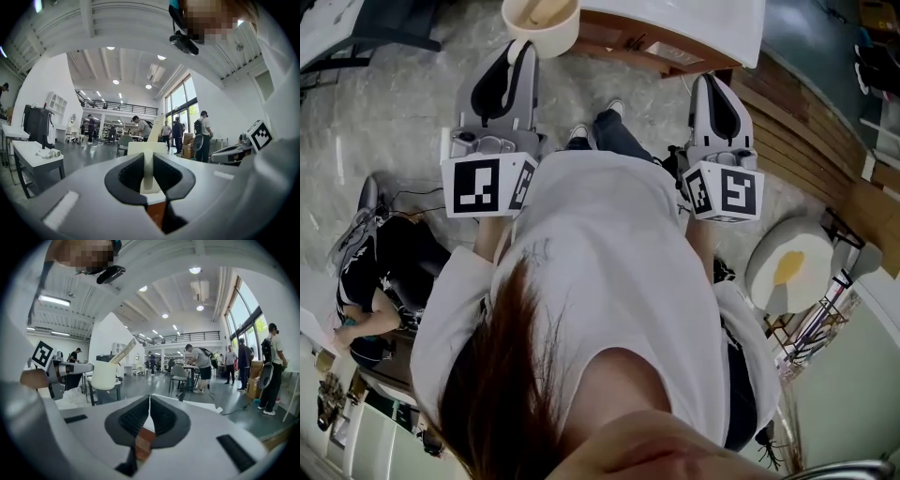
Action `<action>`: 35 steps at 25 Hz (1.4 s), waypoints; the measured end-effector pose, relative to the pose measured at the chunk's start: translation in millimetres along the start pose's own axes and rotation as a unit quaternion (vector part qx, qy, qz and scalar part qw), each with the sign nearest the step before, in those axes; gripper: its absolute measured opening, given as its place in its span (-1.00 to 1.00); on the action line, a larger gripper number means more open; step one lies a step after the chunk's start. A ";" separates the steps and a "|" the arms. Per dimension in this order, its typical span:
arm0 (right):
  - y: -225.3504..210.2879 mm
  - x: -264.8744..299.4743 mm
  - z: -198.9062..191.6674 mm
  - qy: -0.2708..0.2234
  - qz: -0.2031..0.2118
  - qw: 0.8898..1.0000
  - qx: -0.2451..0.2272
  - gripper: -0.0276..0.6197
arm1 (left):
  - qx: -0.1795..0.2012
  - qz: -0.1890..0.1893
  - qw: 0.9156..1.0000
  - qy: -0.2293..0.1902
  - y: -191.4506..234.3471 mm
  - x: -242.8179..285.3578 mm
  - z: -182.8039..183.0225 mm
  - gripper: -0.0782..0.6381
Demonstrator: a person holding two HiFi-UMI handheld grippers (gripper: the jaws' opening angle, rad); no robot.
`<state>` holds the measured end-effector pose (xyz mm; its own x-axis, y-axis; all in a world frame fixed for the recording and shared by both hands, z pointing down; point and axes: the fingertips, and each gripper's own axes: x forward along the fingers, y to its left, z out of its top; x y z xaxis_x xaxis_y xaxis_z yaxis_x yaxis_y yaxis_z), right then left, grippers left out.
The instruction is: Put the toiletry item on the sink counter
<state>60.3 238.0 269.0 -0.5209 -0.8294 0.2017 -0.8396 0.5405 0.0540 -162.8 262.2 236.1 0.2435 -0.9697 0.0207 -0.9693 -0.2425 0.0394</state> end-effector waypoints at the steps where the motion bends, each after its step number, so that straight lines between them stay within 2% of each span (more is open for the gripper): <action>1: -4.6 5.8 0.1 0.000 0.005 1.000 -0.001 -0.88 | 0.000 0.004 1.000 0.000 0.2 5.7 0.0 -0.65; 10: -66.4 48.6 16.4 -0.014 0.031 0.999 -0.011 -0.88 | 0.010 0.032 0.999 -0.014 -12.3 71.1 12.7 -0.65; 22: -143.7 64.0 5.1 -0.013 0.022 1.000 -0.007 -0.88 | 0.016 0.028 0.999 -0.021 -46.3 137.8 8.8 -0.65; 35: -165.3 73.8 -4.4 -0.009 0.013 1.000 0.011 -0.88 | 0.027 0.024 0.999 -0.014 -52.4 160.6 8.5 -0.65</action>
<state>161.3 88.0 279.3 -0.5451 -0.8177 0.1852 -0.8288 0.5589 0.0281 -73.2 119.0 228.8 0.1968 -0.9804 -0.0070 -0.9804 -0.1967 -0.0143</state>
